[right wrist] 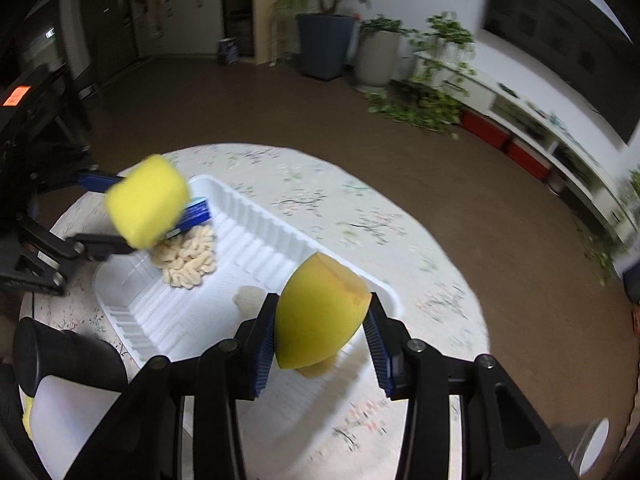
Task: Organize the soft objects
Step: 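Carry both sponges to the white tray and open both grippers to drop them, then withdraw both grippers from the tray back toward the remaining items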
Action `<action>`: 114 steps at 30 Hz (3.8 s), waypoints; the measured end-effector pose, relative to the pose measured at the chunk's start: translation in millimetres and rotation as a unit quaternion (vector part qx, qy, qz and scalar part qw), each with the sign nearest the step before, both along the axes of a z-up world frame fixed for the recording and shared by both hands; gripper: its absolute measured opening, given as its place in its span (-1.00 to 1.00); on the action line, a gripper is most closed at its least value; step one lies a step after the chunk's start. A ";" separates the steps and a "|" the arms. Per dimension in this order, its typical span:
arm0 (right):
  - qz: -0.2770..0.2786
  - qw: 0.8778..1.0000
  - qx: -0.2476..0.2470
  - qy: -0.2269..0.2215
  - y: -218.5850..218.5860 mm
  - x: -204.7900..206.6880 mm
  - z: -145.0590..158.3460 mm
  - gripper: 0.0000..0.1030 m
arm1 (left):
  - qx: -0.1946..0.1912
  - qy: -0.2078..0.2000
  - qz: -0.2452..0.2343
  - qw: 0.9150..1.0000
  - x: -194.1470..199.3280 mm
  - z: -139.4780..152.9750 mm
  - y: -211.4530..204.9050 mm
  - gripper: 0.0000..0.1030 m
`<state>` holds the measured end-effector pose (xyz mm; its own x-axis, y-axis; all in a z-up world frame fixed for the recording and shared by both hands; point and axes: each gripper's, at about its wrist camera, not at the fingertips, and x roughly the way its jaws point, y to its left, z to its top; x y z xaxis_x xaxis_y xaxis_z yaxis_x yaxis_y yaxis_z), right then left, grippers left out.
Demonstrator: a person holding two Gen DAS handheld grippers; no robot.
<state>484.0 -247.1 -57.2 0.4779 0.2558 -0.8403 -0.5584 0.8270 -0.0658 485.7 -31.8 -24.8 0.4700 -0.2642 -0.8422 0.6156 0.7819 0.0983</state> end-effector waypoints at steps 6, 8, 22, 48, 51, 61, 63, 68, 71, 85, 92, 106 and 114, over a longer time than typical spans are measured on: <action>0.047 0.999 -0.006 0.017 22.6 5.3 -21.3 -0.13 | -0.005 0.012 -0.026 1.000 5.2 -15.1 -8.6 0.00; 0.060 0.998 -0.014 0.023 30.5 6.7 -30.3 -0.13 | -0.003 0.015 -0.033 0.999 5.7 -20.7 -12.5 0.01; 0.077 0.996 -0.039 0.034 46.6 12.6 -56.9 -0.10 | 0.022 0.018 -0.056 0.998 1.5 -44.0 -36.4 0.12; 0.051 0.998 -0.031 0.012 35.8 6.4 -48.8 0.41 | 0.009 0.006 -0.032 0.999 -6.0 -34.1 -40.4 0.89; 0.045 0.999 -0.030 0.009 30.9 5.4 -44.9 0.46 | 0.006 -0.002 -0.025 1.000 -4.9 -27.1 -37.2 1.00; 0.009 1.000 0.012 0.007 -1.9 -0.5 -20.4 1.00 | -0.020 -0.046 0.026 0.998 -8.8 5.8 0.8 1.00; -0.002 1.000 0.020 0.005 -9.9 -4.9 -15.4 1.00 | -0.028 -0.053 0.041 0.997 -16.1 10.9 12.7 1.00; -0.031 0.999 0.033 -0.009 -30.3 -19.4 -1.4 1.00 | -0.036 -0.062 0.066 0.995 -29.3 17.5 30.5 1.00; -0.037 0.998 0.044 -0.016 -37.2 -31.2 8.2 1.00 | -0.049 -0.062 0.078 0.994 -38.2 20.8 41.3 1.00; -0.090 0.989 0.092 -0.067 -83.3 -98.2 56.0 1.00 | -0.112 -0.085 0.156 0.978 -130.6 41.2 98.4 1.00; -0.091 0.988 0.111 -0.060 -83.0 -161.7 39.7 1.00 | -0.118 -0.092 0.178 0.973 -185.2 38.5 113.8 1.00; -0.119 0.977 0.179 -0.005 -56.9 -290.1 -19.6 1.00 | -0.151 -0.095 0.195 0.964 -293.8 20.5 100.9 1.00; -0.139 0.973 0.182 0.003 -32.9 -333.3 -43.0 1.00 | -0.151 -0.073 0.187 0.968 -324.1 -5.5 64.9 1.00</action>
<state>150.6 -280.0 -100.2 0.5662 0.3984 -0.7216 -0.3088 0.9142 0.2623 161.7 33.0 -30.3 0.6890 -0.2766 -0.6699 0.2807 0.9540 -0.1053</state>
